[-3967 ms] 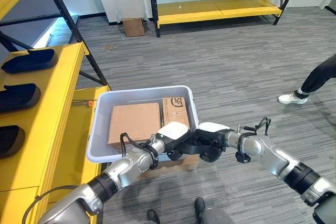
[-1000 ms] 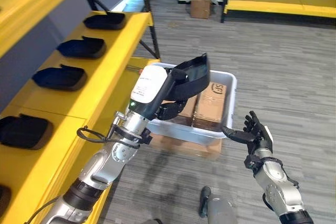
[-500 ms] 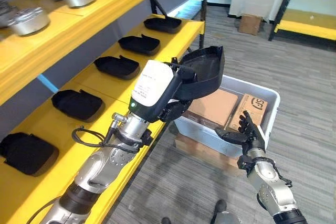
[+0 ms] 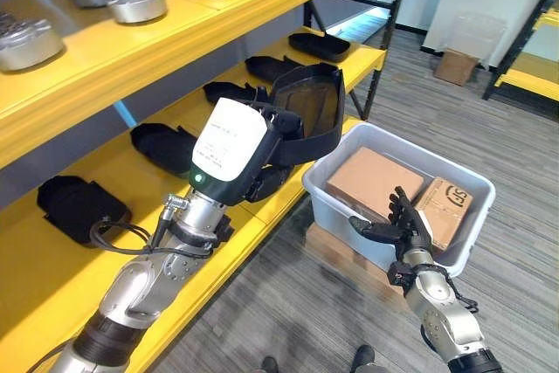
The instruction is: Move parts from the plastic box to the shelf.
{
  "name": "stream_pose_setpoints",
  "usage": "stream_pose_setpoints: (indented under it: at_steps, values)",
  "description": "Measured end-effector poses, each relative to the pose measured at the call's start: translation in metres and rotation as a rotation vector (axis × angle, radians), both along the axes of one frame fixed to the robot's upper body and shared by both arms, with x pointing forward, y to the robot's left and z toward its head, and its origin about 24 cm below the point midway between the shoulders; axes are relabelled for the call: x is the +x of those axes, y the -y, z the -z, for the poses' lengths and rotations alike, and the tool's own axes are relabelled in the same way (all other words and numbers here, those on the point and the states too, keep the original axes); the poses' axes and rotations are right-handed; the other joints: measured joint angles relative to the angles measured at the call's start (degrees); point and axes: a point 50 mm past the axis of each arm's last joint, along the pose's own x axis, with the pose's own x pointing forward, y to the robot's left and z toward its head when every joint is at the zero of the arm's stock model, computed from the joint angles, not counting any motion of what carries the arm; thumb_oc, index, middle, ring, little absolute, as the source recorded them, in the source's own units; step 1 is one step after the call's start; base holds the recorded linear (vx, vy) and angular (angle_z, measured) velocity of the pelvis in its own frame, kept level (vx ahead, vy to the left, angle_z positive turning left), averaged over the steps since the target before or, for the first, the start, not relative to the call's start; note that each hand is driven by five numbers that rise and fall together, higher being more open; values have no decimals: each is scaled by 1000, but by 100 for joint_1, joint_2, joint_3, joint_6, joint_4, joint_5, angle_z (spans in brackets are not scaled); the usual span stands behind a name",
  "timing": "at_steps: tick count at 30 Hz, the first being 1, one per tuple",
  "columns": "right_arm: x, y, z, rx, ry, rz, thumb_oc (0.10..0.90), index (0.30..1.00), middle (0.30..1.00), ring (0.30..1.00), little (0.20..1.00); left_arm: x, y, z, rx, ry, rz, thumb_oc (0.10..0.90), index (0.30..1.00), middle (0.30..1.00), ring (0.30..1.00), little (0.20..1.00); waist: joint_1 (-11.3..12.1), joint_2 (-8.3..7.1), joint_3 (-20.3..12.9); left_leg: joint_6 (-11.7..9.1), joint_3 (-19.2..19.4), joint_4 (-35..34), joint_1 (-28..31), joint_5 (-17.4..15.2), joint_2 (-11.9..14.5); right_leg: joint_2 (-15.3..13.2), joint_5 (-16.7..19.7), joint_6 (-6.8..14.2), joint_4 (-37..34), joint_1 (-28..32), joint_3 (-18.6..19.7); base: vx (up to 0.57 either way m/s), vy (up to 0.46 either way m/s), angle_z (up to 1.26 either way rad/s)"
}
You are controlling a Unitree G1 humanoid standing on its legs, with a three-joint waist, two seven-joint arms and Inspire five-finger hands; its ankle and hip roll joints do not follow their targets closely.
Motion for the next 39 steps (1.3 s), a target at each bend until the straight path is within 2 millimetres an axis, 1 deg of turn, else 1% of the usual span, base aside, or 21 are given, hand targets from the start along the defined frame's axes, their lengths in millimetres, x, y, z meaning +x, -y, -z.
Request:
stream_pose_setpoints:
  at_steps: [2,3,5,7,9,11,13,20,21,23,25,26,28,30,32,33,35,36,37,38,39]
  values:
    - [-2,2,2,-3,-9,6,900,1000,1000,1000,1000,1,0,1,1,-6,-2,400,300,300,300,300,-136,26,5,60,-331,138,-166,40,-11,-37,0,-4,267,-16,329,5,15,95]
    - [-6,3,5,-4,-23,13,900,1000,1000,1000,1000,3,-1,2,5,-13,-8,400,300,300,300,300,-289,63,6,144,-640,99,-139,132,7,-35,-5,-4,577,-52,863,26,29,114]
    - [-13,5,11,3,-41,23,900,1000,1000,1000,1000,4,-2,2,6,-18,-25,400,300,300,300,300,-348,113,30,204,-1117,-86,-87,231,74,378,-694,304,616,-213,2087,19,52,101]
    - [-17,6,14,9,-46,29,900,1000,1000,1000,1000,7,-5,3,12,-27,-44,400,300,300,300,300,-500,50,11,153,-1479,-244,-172,428,71,947,-905,347,259,-171,2703,11,48,105]
    - [-19,10,15,0,-51,37,900,1000,1000,1000,1000,8,-9,9,14,-53,-73,400,300,300,300,300,-475,-70,60,123,-1630,-274,-195,491,-134,1106,-991,172,204,-106,2735,10,16,91]
    - [-19,16,14,-16,-46,52,900,1000,1000,1000,1000,5,-11,18,21,-79,-85,400,300,300,300,300,-482,60,77,190,-1517,-216,-278,482,-90,1172,-1069,165,287,-157,2731,11,-37,51]
    - [-21,22,14,-31,-47,64,900,1000,1000,1000,1000,3,-12,24,44,-88,-100,400,300,300,300,300,-551,128,90,173,-1763,-225,-371,529,-38,1471,-1285,104,434,-132,3167,1,-78,56]
    - [-21,33,7,-57,-6,104,900,1000,1000,1000,1000,0,-13,25,62,-38,-100,400,300,300,300,300,-531,217,99,-3,-1753,-208,-535,781,0,1533,-1239,-6,108,135,2701,55,-61,45]
    - [-22,37,6,-62,2,115,900,1000,1000,1000,1000,0,-12,24,61,-31,-89,400,300,300,300,300,-569,265,108,59,-1519,-182,-576,845,-36,1511,-1259,-39,95,180,2649,-54,3,113]
    - [-24,47,-1,-97,22,144,900,1000,1000,1000,1000,-1,-10,21,59,-13,-64,400,300,300,300,300,-857,551,148,482,-409,-366,-731,940,-53,1518,-1396,-116,178,212,2168,-65,60,145]
    - [-26,47,0,-101,15,140,900,1000,1000,1000,1000,-1,-11,23,60,-17,-71,400,300,300,300,300,-799,566,185,296,235,-300,-753,528,99,1448,-1488,-220,425,151,2071,-3,142,70]
    - [-26,46,-1,-98,21,136,900,1000,1000,1000,1000,-1,-12,23,60,-15,-77,400,300,300,300,300,-802,450,250,185,604,-80,-732,297,106,1206,-1572,-263,475,131,2034,25,196,51]
    - [-22,45,-5,-109,39,127,900,1000,1000,1000,1000,0,-12,26,52,-26,-97,400,300,300,300,300,-817,399,296,351,517,553,-763,215,174,1005,-1685,-244,775,104,2049,54,239,16]
    - [-22,50,-9,-175,48,98,900,1000,1000,1000,1000,2,-15,29,40,-28,-122,400,300,300,300,300,-960,445,350,-40,121,566,-516,123,426,890,-1878,-175,1161,23,2133,104,314,-7]
    - [-22,54,-11,-217,55,90,900,1000,1000,1000,1000,4,-18,31,31,-25,-138,400,300,300,300,300,-985,389,389,-100,7,681,-541,70,342,795,-1967,-149,1462,-129,2384,89,379,-27]
    - [-23,57,-12,-233,54,86,900,1000,1000,1000,1000,5,-22,33,36,-21,-152,400,300,300,300,300,-1000,272,457,-117,-96,1032,-605,-234,340,608,-1938,-106,1504,-142,2478,76,440,-23]
    - [-23,62,-15,-261,59,67,900,1000,1000,1000,1000,6,-28,34,51,-16,-178,400,300,300,300,300,-1126,133,507,-327,-147,1491,-773,-307,1058,493,-1953,-67,1563,-206,2451,56,499,-9]
    - [-23,67,-18,-272,66,71,900,1000,1000,1000,1000,8,-29,35,48,-17,-191,400,300,300,300,300,-1233,95,534,-607,-119,1440,-783,-164,1558,382,-1901,24,1565,-218,2464,89,594,9]
    - [-23,74,-22,-286,76,84,900,1000,1000,1000,1000,8,-29,36,43,-20,-193,400,300,300,300,300,-1417,74,545,-629,-35,1186,-707,52,1835,209,-1922,83,1665,-238,2470,92,426,27]
    - [-23,80,-27,-310,84,89,900,1000,1000,1000,1000,9,-28,37,37,-22,-197,400,300,300,300,300,-1520,113,549,-361,-40,1037,-613,434,1834,73,-1950,167,1772,-260,2533,144,446,27]
    - [-22,89,-34,-356,96,93,900,1000,1000,1000,1000,9,-27,37,32,-24,-199,400,300,300,300,300,-1568,283,560,-427,0,898,-425,641,1696,-138,-1939,352,2018,-362,2734,151,421,20]
